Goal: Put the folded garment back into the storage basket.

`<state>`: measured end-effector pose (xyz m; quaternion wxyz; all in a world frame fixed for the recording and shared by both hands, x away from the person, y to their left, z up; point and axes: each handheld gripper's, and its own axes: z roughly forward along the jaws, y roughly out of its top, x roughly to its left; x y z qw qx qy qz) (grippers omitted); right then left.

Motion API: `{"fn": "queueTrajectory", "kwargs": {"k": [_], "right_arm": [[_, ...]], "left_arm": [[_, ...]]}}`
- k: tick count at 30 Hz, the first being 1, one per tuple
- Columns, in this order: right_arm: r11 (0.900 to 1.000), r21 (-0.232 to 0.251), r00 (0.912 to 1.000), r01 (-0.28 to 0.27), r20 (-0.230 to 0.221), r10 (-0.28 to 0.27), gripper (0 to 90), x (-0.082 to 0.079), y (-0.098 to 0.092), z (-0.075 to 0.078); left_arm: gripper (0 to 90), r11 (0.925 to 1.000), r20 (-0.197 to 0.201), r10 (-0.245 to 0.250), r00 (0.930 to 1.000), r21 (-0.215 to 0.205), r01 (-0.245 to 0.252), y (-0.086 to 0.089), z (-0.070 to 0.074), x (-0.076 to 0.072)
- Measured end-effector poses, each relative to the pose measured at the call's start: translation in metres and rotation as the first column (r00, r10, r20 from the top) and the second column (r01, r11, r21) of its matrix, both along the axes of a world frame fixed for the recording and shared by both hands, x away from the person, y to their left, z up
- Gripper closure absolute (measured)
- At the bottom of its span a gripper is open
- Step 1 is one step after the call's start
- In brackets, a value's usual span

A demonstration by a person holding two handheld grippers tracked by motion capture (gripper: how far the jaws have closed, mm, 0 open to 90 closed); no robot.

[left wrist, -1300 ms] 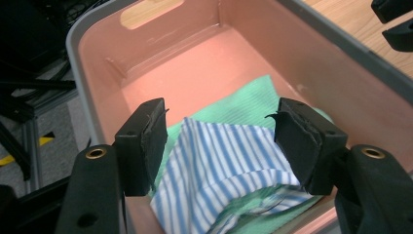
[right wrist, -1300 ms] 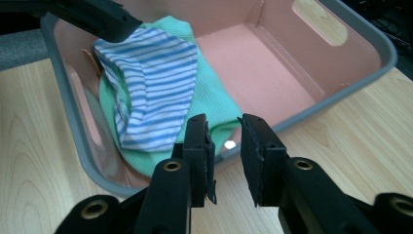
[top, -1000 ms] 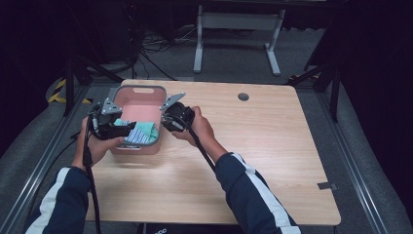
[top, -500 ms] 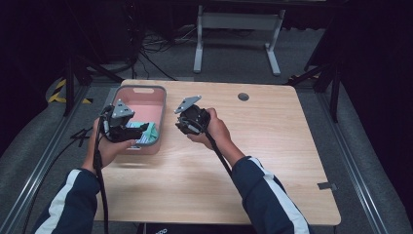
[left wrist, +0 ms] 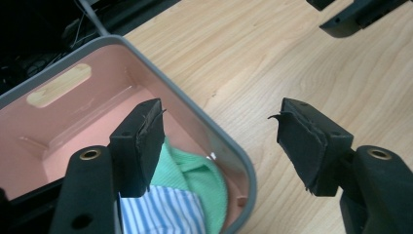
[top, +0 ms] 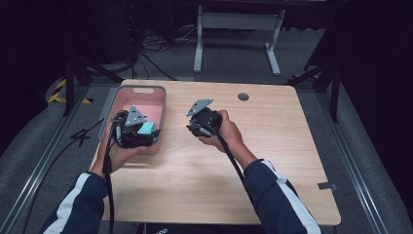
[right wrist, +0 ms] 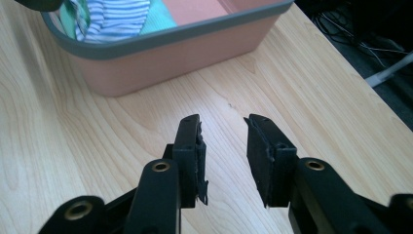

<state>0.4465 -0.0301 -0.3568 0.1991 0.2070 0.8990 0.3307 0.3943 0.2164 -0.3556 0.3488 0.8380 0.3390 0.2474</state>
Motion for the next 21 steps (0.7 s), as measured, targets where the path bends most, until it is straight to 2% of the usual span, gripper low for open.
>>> {"fn": "queueTrajectory", "kwargs": {"k": [3,10,11,13,15,21], "right_arm": [[1.000,-0.017,0.9999,-0.005,0.009,0.005,67.7,-0.003,-0.008,0.001],[1.000,-0.020,0.9999,0.004,0.011,-0.004,66.6,-0.006,-0.022,0.001],[1.000,-0.025,0.9998,0.012,0.016,-0.011,66.4,-0.007,-0.025,0.001],[1.000,-0.022,0.9998,0.013,0.016,-0.013,66.0,-0.008,-0.029,0.001],[1.000,-0.026,0.9998,0.012,0.019,-0.011,65.4,-0.010,-0.034,0.001],[1.000,-0.024,0.9997,0.016,0.017,-0.016,63.4,-0.016,-0.050,-0.001]], "left_arm": [[34.3,0.9994,-0.003,-0.034,0.9994,-0.005,0.034,-0.007,-0.002,-0.005],[33.5,0.9969,0.007,-0.076,0.9971,0.017,0.076,-0.016,-0.005,-0.014],[33.5,0.9968,0.000,-0.080,0.9968,0.008,0.080,-0.018,-0.006,-0.016],[33.4,0.9960,0.002,-0.085,0.9964,0.027,0.085,-0.020,-0.007,-0.018],[33.3,0.9957,0.000,-0.091,0.9959,0.022,0.091,-0.022,-0.009,-0.019],[33.3,0.9921,-0.007,-0.112,0.9937,0.055,0.112,-0.029,-0.015,-0.023]]}}
